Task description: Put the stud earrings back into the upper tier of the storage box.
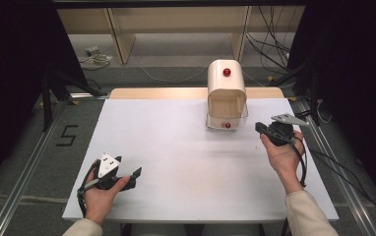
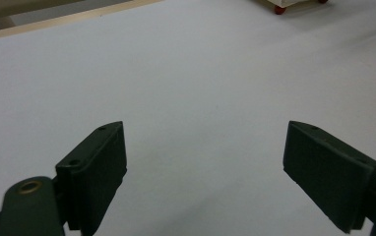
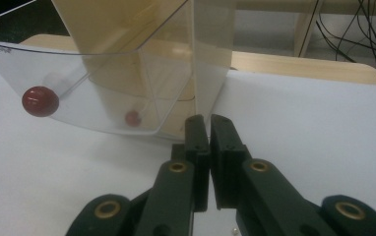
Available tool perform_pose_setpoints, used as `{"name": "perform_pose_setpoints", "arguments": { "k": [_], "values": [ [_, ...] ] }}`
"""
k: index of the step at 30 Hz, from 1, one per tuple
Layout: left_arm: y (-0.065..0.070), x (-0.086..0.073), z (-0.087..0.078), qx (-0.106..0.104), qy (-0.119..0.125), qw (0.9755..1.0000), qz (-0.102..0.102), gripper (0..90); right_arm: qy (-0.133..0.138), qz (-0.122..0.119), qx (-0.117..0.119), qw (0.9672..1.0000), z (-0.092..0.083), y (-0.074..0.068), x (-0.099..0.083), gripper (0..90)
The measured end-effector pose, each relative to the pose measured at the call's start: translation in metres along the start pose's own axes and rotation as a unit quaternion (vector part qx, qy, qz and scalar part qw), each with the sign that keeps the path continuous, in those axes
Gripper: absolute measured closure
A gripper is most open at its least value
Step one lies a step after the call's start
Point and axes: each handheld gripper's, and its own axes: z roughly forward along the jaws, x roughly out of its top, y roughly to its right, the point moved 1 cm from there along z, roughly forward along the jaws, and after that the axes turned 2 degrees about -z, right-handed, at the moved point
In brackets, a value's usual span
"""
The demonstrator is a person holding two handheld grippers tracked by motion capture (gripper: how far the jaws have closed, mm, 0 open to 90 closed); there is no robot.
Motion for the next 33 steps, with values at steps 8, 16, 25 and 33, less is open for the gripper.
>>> {"name": "perform_pose_setpoints", "arguments": {
  "k": [8,16,25,33],
  "values": [
    [0.000,0.000,0.000,0.000,0.000,1.0000,0.000,16.2,0.006,0.001,0.000,1.0000,-0.001,0.000,0.003,87.3],
    [0.000,0.000,0.000,0.000,0.001,1.0000,0.000,16.2,0.012,0.002,0.000,0.9999,-0.002,0.000,0.006,87.3],
    [0.000,0.000,0.000,0.000,0.001,1.0000,0.000,16.2,0.017,0.002,0.002,0.9999,-0.003,-0.001,0.011,87.3],
    [0.000,0.000,0.000,0.000,0.001,1.0000,0.000,16.2,0.021,0.003,0.001,0.9998,-0.003,-0.001,0.013,87.3]
  ]
}}
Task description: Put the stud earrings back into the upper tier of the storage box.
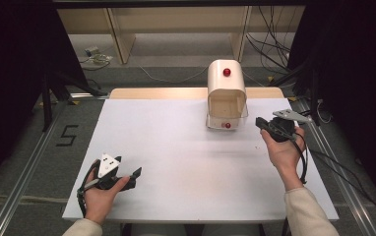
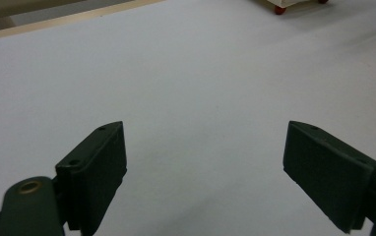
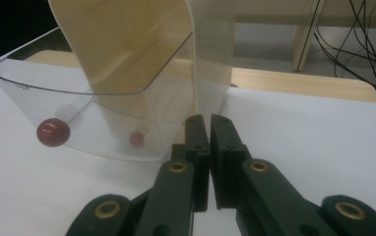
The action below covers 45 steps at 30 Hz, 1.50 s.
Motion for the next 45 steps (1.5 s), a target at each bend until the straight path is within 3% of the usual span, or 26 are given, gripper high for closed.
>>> {"name": "perform_pose_setpoints", "arguments": {
  "k": [45],
  "values": [
    [0.000,0.000,0.000,0.001,-0.002,1.0000,0.000,16.2,0.020,0.000,0.006,0.9998,0.001,-0.002,0.018,87.4]
  ]
}}
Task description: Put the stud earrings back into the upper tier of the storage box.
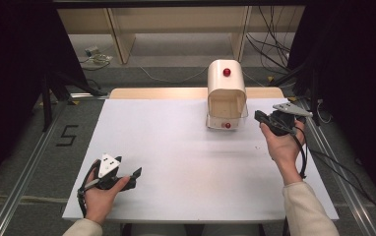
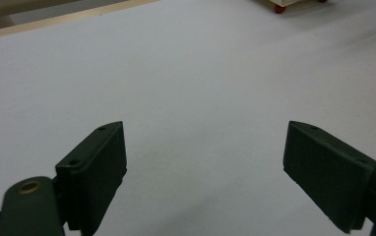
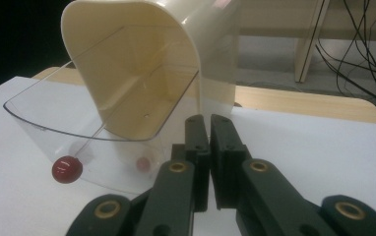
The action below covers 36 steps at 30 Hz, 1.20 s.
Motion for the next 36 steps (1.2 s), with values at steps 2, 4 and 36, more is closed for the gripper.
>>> {"name": "perform_pose_setpoints", "arguments": {
  "k": [2,4,36],
  "values": [
    [0.000,0.000,0.000,0.000,0.000,1.0000,0.000,16.2,0.000,0.002,0.000,1.0000,0.000,-0.001,0.001,87.4],
    [0.000,0.000,0.000,0.000,0.000,1.0000,0.000,16.2,0.003,0.000,0.001,1.0000,0.000,-0.001,0.003,87.3],
    [0.000,0.000,0.000,-0.001,0.000,1.0000,0.000,16.2,0.011,-0.038,0.016,0.9991,0.010,-0.024,0.037,87.3]
  ]
}}
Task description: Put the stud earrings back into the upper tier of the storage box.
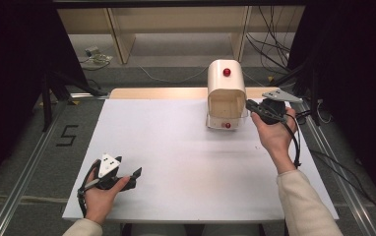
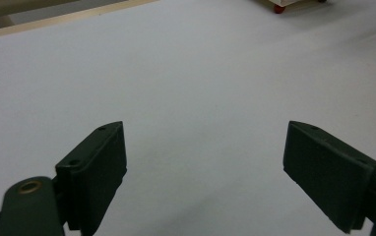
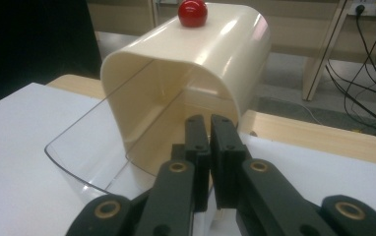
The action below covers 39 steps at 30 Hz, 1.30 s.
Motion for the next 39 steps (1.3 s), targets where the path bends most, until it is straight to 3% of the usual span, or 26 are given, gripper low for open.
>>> {"name": "perform_pose_setpoints", "arguments": {
  "k": [21,39],
  "values": [
    [0.000,0.000,0.000,0.000,0.000,1.0000,0.000,16.2,-0.017,-0.013,0.014,0.9997,0.016,-0.015,0.006,87.2],
    [0.000,0.000,0.000,0.000,0.001,1.0000,0.000,16.3,-0.028,-0.019,0.016,0.9993,0.021,-0.017,0.004,82.7]
  ]
}}
